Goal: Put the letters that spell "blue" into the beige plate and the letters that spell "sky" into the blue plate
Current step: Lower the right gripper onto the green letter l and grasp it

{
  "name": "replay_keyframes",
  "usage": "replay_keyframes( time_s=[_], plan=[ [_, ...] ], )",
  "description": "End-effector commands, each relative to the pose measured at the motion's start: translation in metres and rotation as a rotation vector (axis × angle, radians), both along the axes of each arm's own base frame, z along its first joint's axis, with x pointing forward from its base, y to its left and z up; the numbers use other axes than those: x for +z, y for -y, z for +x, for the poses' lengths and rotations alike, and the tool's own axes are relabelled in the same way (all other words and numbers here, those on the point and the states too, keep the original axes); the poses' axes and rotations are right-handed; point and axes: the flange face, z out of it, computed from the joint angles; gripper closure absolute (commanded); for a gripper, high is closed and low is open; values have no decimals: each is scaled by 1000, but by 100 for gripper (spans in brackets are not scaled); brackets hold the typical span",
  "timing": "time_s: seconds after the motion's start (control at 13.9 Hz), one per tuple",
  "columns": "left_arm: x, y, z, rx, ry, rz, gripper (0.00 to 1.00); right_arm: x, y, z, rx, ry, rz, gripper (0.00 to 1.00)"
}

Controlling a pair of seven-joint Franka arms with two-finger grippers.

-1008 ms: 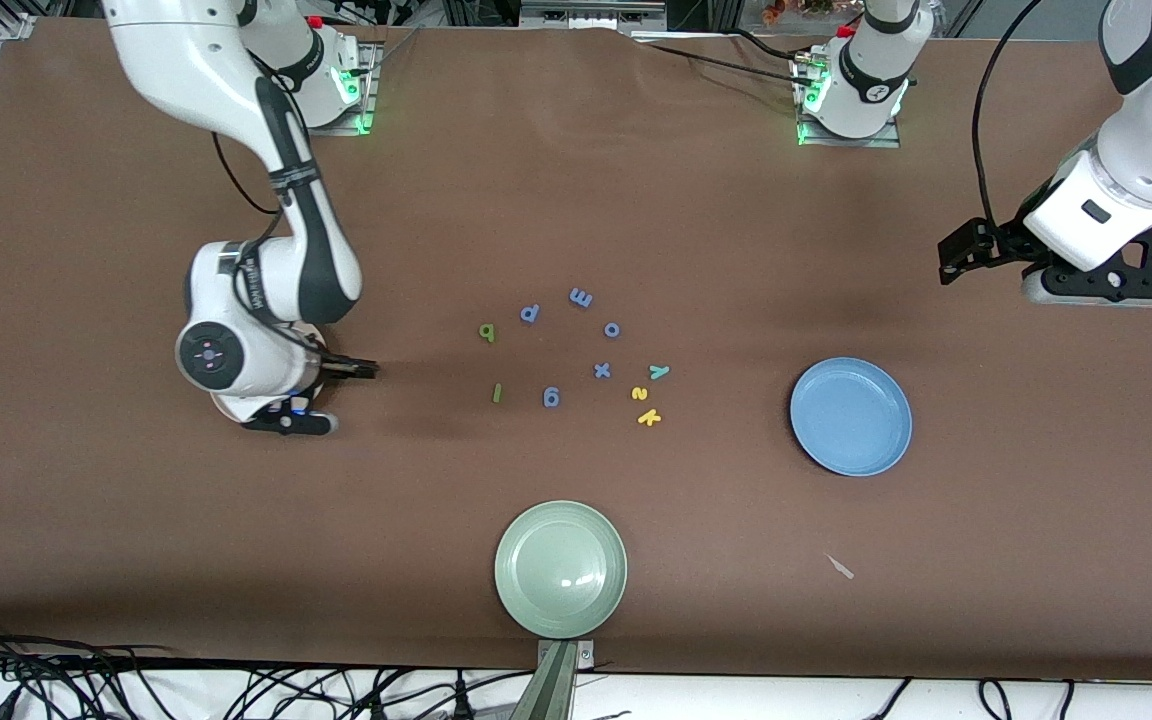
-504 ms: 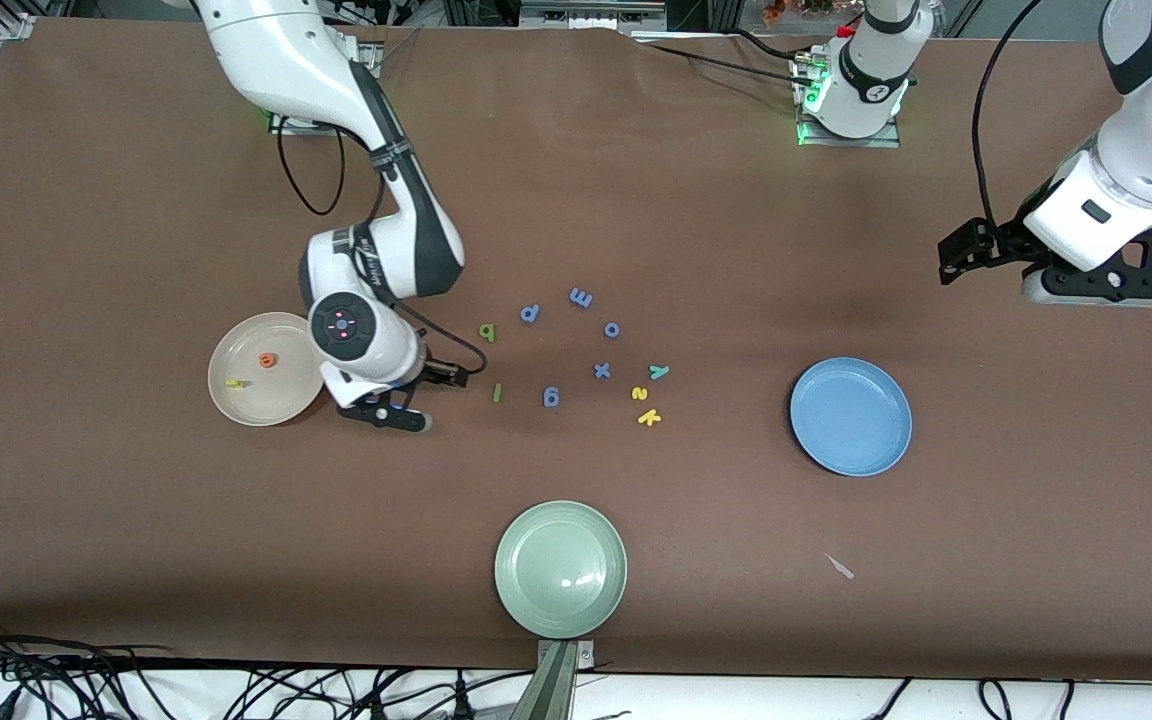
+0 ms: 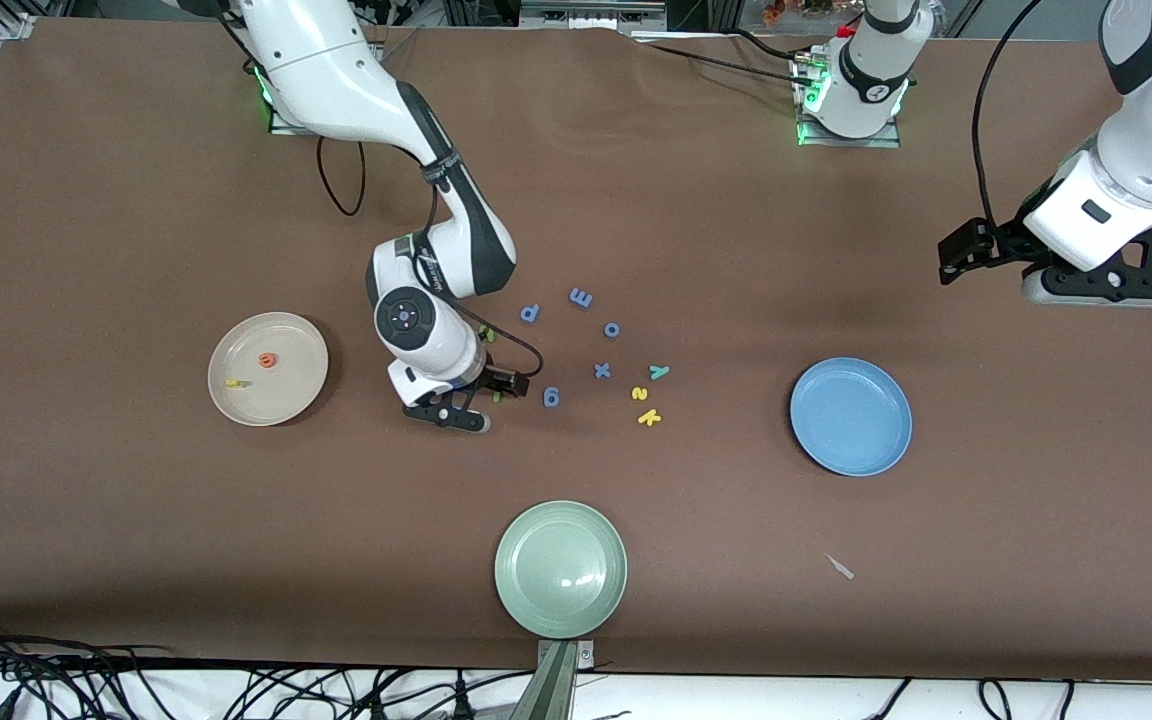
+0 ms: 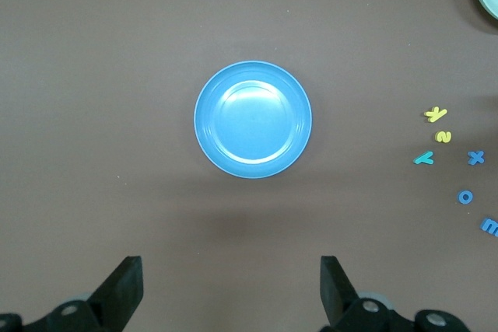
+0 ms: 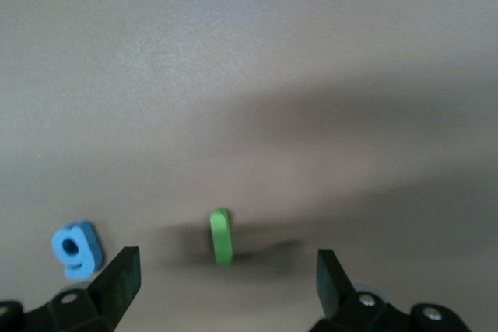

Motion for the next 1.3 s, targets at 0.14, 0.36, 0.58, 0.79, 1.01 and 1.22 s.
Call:
replay_keyframes(
  time_s=[0.14,0.36,0.58,0.79,1.01,1.22],
  plan=[
    [5,0,-3,-7,8,-3,0,-9,-14,11,13,35,18,31],
    [5,0,-3,-9,8,-3,0,-10,-14,11,7,33,18,88],
    [5,0,-3,-9,8,-3,0,-9,-13,10,8,27,15,98],
    [5,0,-3,-9,8,-3,0,-4,-12,7,22,-18,3,100],
    [5,0,-3,-9,8,-3,0,27,19,25,74,-40,-37,100],
    [5,0,-3,-9,8,-3,0,46,73,33,193,-115,-81,100]
  ],
)
